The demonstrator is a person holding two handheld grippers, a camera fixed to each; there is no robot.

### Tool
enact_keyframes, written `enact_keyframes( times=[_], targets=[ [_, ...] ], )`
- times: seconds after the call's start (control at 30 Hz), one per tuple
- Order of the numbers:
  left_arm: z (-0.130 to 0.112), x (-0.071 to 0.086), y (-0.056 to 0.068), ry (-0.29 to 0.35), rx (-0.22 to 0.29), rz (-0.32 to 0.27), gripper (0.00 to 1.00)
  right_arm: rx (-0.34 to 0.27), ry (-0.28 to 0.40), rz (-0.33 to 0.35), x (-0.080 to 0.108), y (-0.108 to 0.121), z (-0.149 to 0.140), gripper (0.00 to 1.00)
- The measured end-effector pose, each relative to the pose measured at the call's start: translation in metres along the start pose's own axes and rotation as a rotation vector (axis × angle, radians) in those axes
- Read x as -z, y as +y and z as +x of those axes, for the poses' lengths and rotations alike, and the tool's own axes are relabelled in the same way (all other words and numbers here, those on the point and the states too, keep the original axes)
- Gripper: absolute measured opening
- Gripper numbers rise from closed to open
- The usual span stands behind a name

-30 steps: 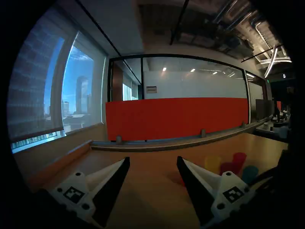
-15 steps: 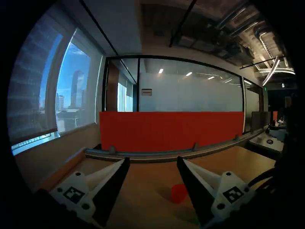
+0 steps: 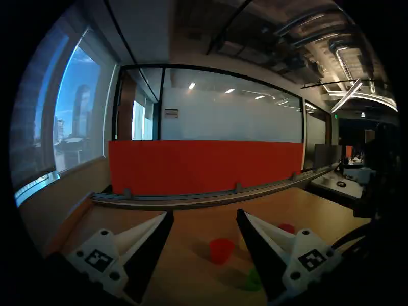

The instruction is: Pour water

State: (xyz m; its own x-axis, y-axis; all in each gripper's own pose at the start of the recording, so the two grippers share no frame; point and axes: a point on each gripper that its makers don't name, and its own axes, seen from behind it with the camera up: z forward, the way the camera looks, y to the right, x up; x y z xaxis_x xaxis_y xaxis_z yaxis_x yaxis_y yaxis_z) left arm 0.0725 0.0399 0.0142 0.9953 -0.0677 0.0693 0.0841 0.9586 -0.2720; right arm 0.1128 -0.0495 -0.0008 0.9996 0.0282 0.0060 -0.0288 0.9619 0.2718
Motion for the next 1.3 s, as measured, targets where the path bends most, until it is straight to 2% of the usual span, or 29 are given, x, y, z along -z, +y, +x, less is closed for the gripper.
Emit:
enact_keyframes(
  times=[0.33,0.5,0.9,1.3],
  targets=[
    [0.014,0.011,0.053,0.01,0.022,-0.273,0.91,0.022,-0.034,0.257,0.001,-0.054,0.0,0.99],
    [0.017,0.014,0.068,0.011,0.036,-0.361,0.91,0.006,-0.045,0.351,0.005,-0.072,0.001,0.99],
    [0.002,0.015,0.081,-0.044,0.029,-0.452,0.91,0.059,-0.133,0.429,0.008,-0.083,-0.022,0.99],
    [-0.04,0.007,0.083,-0.16,-0.021,-0.525,0.91,0.145,-0.259,0.485,0.011,-0.085,-0.063,0.99]
  ],
)
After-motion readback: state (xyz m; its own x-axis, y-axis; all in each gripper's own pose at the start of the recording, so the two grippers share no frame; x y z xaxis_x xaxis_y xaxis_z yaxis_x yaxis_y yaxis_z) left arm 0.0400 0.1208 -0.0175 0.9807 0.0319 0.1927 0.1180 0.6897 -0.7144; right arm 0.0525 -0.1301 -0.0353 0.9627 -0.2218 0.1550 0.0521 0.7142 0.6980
